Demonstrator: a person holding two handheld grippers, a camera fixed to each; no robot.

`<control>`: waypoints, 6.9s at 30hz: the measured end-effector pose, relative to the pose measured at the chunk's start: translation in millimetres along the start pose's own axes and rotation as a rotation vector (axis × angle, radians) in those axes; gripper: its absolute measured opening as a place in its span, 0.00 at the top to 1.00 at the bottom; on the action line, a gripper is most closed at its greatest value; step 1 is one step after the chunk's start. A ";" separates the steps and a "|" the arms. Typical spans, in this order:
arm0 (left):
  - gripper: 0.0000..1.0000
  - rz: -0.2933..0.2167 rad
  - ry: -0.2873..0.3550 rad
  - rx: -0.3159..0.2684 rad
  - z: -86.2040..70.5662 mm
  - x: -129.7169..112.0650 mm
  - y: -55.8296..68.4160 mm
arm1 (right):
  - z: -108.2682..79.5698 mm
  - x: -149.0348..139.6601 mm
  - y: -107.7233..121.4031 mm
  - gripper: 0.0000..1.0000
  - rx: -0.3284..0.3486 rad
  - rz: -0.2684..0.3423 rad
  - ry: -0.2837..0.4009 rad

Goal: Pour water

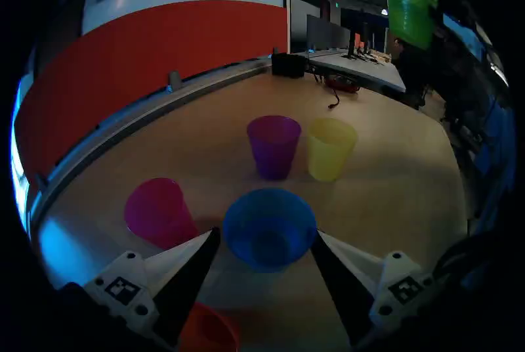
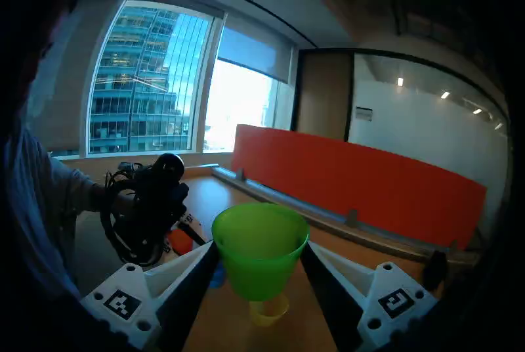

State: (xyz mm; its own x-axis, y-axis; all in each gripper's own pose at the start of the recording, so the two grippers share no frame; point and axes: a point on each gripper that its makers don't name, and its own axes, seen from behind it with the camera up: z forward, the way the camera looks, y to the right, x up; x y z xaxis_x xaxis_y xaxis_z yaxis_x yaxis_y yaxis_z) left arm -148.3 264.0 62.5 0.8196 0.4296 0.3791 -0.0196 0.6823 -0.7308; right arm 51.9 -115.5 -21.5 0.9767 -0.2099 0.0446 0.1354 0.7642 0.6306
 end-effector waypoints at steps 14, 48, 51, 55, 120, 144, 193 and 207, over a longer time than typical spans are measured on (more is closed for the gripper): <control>0.14 -0.031 0.016 0.001 1.7 1.4 2.0 | -1.0 1.4 1.1 0.11 -0.004 0.002 -0.001; 0.14 -0.028 0.350 0.067 -95.6 97.2 -22.3 | 5.0 4.5 1.4 0.10 0.001 0.026 0.002; 0.14 -0.037 0.391 0.075 -108.1 107.4 -26.2 | 6.1 5.2 0.8 0.10 0.002 0.025 0.003; 0.14 -0.052 0.430 0.083 -122.7 117.7 -31.5 | 8.0 5.8 -0.4 0.10 0.005 0.024 0.005; 0.14 0.307 0.554 0.390 -258.0 181.6 -47.1 | 90.3 -5.6 -61.1 0.11 0.168 0.014 0.043; 0.14 0.578 0.514 0.497 -263.9 208.3 -39.9 | 123.1 -3.4 -93.0 0.11 0.241 0.026 0.062; 0.14 0.873 0.482 0.585 -258.0 238.8 -23.7 | 143.8 -11.9 -126.4 0.11 0.339 0.032 0.052; 0.14 0.915 0.482 0.602 -259.8 244.3 -21.2 | 142.2 -11.4 -124.9 0.11 0.338 0.031 0.053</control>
State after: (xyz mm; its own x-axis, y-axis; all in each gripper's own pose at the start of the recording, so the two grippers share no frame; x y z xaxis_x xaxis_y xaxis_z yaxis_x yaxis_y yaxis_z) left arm 201.1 200.8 23.1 0.4897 0.7221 -0.4886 -0.8672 0.4617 -0.1868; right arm 0.2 -295.3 9.4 0.9879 -0.1514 0.0329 0.0517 0.5225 0.8511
